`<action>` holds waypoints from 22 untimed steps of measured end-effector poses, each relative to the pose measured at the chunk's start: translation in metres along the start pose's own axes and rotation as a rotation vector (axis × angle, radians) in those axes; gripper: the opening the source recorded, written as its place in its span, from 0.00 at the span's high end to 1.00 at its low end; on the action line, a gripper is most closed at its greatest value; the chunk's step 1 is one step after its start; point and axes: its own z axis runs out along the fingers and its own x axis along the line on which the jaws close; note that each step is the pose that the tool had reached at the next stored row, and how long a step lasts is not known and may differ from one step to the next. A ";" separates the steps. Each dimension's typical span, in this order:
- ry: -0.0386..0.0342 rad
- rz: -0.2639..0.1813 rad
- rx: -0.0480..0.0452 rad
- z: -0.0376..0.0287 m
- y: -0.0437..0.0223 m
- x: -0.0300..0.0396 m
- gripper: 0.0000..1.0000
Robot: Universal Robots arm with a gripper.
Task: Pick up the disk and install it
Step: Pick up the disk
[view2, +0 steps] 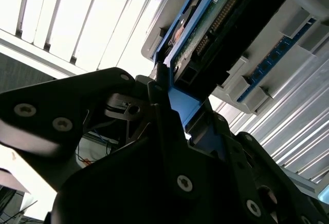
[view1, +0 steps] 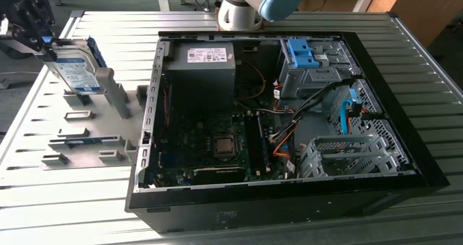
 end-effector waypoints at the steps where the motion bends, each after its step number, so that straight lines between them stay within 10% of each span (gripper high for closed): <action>1: 0.0001 0.000 -0.0001 -0.0004 0.0000 0.0000 0.64; 22: 0.0002 0.000 -0.0002 -0.0143 0.0003 -0.0004 0.64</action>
